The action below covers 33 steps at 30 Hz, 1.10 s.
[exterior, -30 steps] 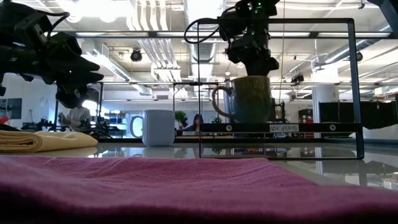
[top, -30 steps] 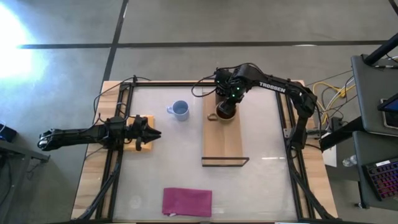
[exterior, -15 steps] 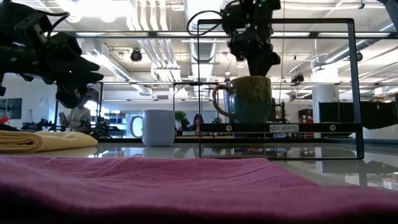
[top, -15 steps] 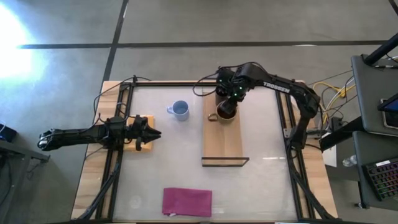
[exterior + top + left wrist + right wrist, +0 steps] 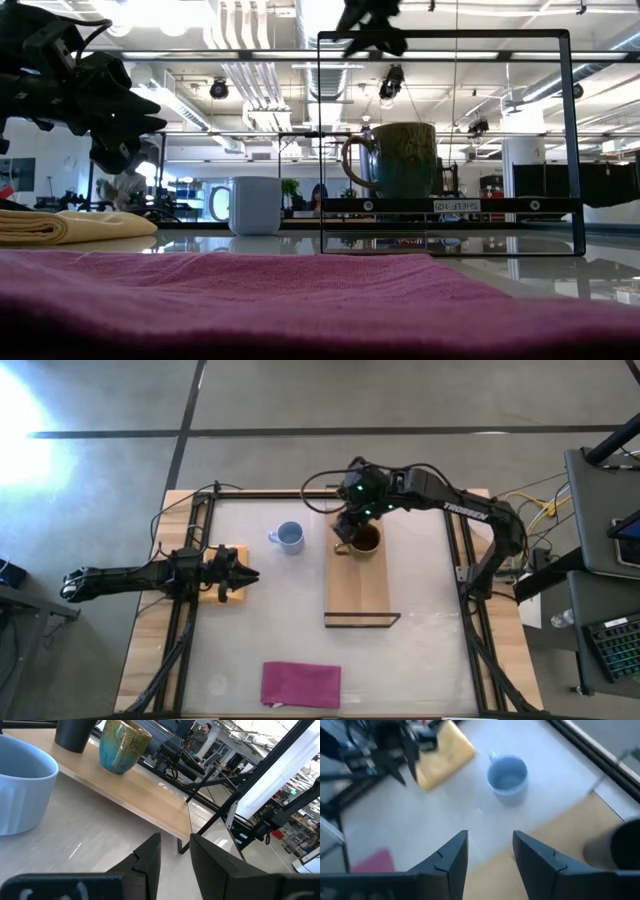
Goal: Stack small to large cups/mugs on shelf
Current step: Put the blue mug on the shelf
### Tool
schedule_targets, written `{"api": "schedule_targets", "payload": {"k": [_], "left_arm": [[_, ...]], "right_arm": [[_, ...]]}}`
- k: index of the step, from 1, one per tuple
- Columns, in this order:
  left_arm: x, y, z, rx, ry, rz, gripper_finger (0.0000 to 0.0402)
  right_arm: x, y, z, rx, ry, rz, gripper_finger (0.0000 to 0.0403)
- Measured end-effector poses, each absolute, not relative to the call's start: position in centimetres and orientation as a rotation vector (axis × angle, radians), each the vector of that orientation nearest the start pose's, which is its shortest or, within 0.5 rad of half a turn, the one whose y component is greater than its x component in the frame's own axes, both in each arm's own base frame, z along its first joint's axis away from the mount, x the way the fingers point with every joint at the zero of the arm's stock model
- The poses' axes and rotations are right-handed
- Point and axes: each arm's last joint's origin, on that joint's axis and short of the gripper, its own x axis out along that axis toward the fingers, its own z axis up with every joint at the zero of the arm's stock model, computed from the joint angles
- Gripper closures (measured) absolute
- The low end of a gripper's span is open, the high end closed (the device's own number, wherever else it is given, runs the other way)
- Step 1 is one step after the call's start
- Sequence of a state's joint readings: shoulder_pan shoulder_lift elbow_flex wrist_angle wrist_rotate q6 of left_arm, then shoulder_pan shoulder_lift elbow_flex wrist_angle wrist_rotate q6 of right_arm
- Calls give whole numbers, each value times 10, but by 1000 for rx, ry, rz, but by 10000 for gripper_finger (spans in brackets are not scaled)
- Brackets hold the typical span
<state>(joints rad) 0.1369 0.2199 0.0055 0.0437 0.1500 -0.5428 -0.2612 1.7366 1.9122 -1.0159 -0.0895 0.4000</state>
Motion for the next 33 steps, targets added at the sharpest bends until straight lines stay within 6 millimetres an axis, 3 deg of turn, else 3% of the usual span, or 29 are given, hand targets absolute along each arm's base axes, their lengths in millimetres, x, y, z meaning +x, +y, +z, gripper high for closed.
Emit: {"api": "schedule_targets", "payload": {"k": [6, 14, 17, 19, 24, 33], "left_arm": [[109, 11, 151, -566, 170, 34, 312], [109, 11, 151, -560, 168, 36, 312], [109, 15, 152, -506, 121, 169, 312], [109, 17, 157, -594, 48, 240, 312], [109, 19, 173, -1080, -194, 217, 312], [102, 26, 194, -995, -549, 379, 312]], "right_arm": [[375, -98, 400, 524, 780, -329, 255], [374, -97, 411, 505, 797, -329, 254], [371, -96, 413, 508, 796, -334, 254], [369, -95, 415, 510, 798, -335, 254], [367, -91, 411, 511, 845, -332, 254], [369, -61, 416, 414, 836, -385, 254]]}}
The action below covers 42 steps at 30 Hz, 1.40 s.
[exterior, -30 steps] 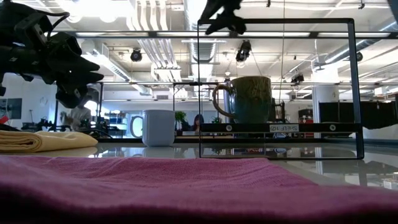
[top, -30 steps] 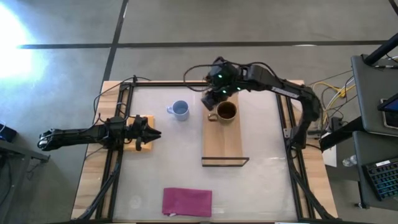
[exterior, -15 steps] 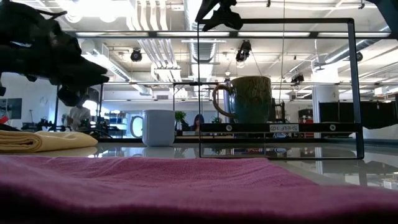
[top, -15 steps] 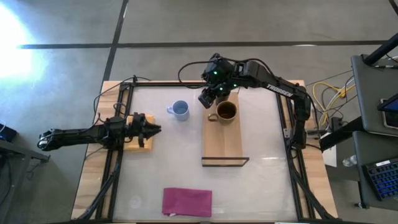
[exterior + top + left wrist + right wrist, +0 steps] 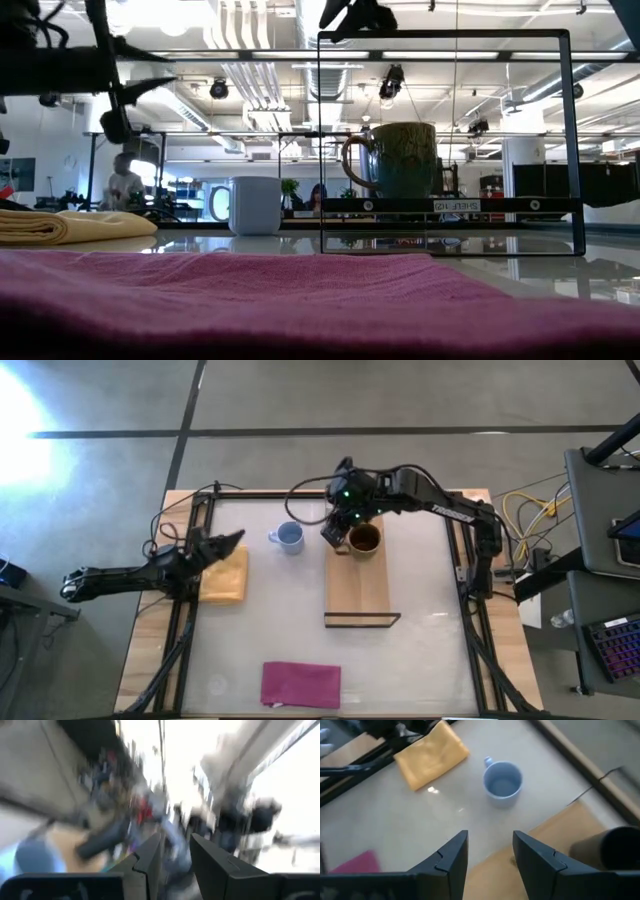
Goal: Stack small to large cups/mugs on shelf
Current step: Put the blue mug on the shelf
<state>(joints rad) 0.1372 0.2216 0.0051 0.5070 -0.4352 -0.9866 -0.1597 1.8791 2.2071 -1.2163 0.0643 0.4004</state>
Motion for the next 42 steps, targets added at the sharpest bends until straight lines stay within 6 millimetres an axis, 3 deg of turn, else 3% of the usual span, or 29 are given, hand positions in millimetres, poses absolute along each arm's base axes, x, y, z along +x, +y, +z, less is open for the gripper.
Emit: {"api": "schedule_targets", "payload": {"k": [3, 8, 13, 18, 21, 25, 32, 36, 42], "left_arm": [[99, 27, 207, -919, -643, 384, 312], [108, 23, 235, -801, -469, 272, 312], [124, 21, 277, -623, -195, 220, 312], [143, 30, 308, -366, 292, 384, 312], [159, 42, 309, -285, 573, 461, 312], [193, 65, 301, -273, 752, 407, 312], [236, 117, 299, -228, 857, 474, 312], [243, 136, 304, -181, 863, 469, 312], [245, 160, 283, -241, 905, 311, 312]], "right_arm": [[367, -49, 422, 352, 803, -449, 254], [362, -26, 438, 310, 717, -517, 255], [356, -1, 456, 310, 633, -515, 255], [342, 14, 462, 387, 601, -643, 255], [328, 18, 456, 444, 661, -756, 255], [318, 27, 450, 516, 693, -833, 255], [302, 46, 459, 531, 673, -778, 254], [290, 59, 465, 589, 650, -737, 254], [276, 88, 469, 626, 656, -646, 254]]}}
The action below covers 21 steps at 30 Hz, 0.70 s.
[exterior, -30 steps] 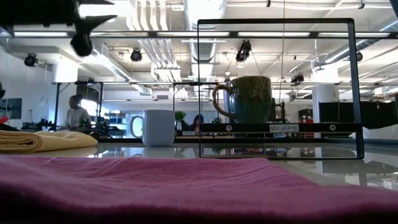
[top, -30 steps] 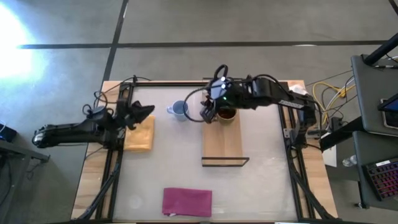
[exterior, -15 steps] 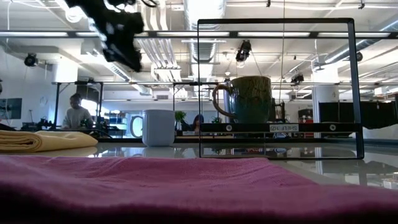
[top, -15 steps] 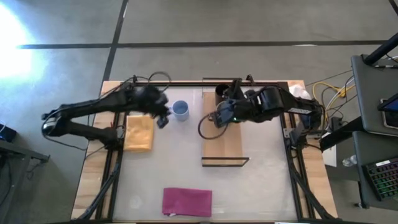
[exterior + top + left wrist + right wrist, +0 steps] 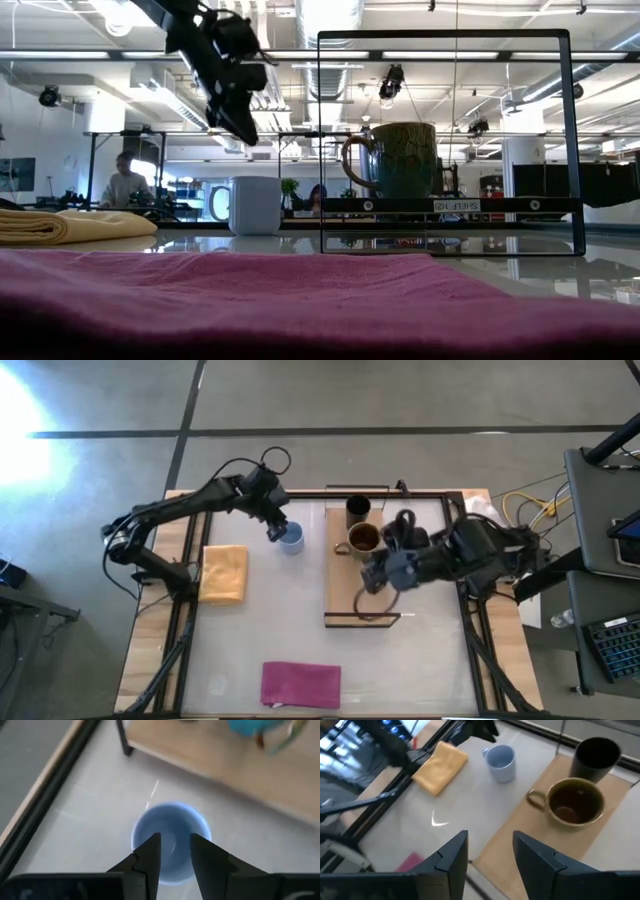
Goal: Stack small to large cups/mugs on shelf
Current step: Put the blue mug on the shelf
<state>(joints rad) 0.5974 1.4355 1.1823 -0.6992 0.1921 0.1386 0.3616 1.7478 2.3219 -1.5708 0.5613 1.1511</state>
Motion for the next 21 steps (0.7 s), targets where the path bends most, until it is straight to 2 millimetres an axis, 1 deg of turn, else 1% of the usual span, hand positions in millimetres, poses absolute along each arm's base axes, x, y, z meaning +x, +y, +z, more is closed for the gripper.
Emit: {"api": "schedule_targets", "payload": {"k": [4, 10, 15, 21], "left_arm": [[242, 163, 269, -146, 985, 250, 312], [244, 164, 270, -57, 981, 241, 312], [248, 168, 265, -59, 987, 245, 312], [253, 171, 251, -79, 1043, 237, 312]], "right_arm": [[272, 101, 470, 610, 666, -604, 254], [270, 106, 469, 568, 677, -578, 254], [272, 108, 464, 553, 692, -588, 254], [275, 113, 452, 524, 727, -606, 254]]}}
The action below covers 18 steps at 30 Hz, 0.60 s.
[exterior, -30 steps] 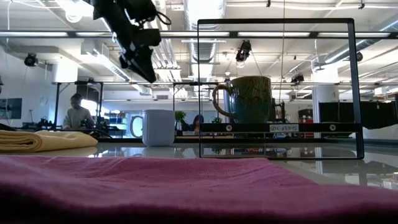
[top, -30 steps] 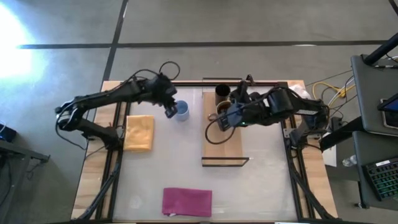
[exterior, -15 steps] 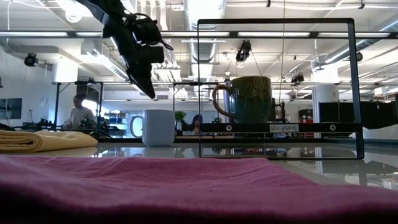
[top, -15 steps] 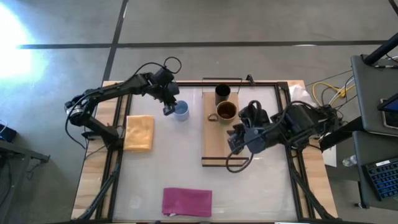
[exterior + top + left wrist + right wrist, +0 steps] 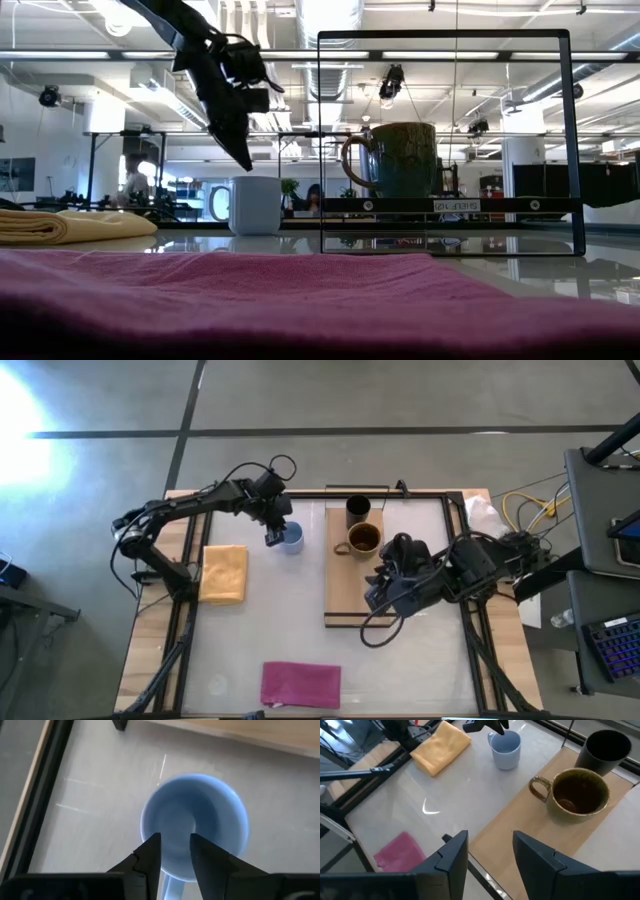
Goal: Stack small to large cups/mugs on shelf
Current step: Put the blue mug on the shelf
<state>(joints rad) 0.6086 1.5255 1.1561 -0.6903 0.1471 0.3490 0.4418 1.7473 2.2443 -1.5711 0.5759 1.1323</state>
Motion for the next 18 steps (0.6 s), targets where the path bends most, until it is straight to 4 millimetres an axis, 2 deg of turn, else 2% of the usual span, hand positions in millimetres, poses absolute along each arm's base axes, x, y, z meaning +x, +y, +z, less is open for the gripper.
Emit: {"api": "schedule_targets", "payload": {"k": [5, 12, 18], "left_arm": [[257, 174, 241, -86, 1080, 243, 312], [261, 180, 226, -78, 1148, 280, 312], [261, 179, 231, -70, 1127, 285, 312]], "right_arm": [[278, 114, 444, 518, 749, -628, 254], [278, 114, 442, 517, 752, -631, 254], [278, 114, 442, 516, 751, -632, 254]]}}
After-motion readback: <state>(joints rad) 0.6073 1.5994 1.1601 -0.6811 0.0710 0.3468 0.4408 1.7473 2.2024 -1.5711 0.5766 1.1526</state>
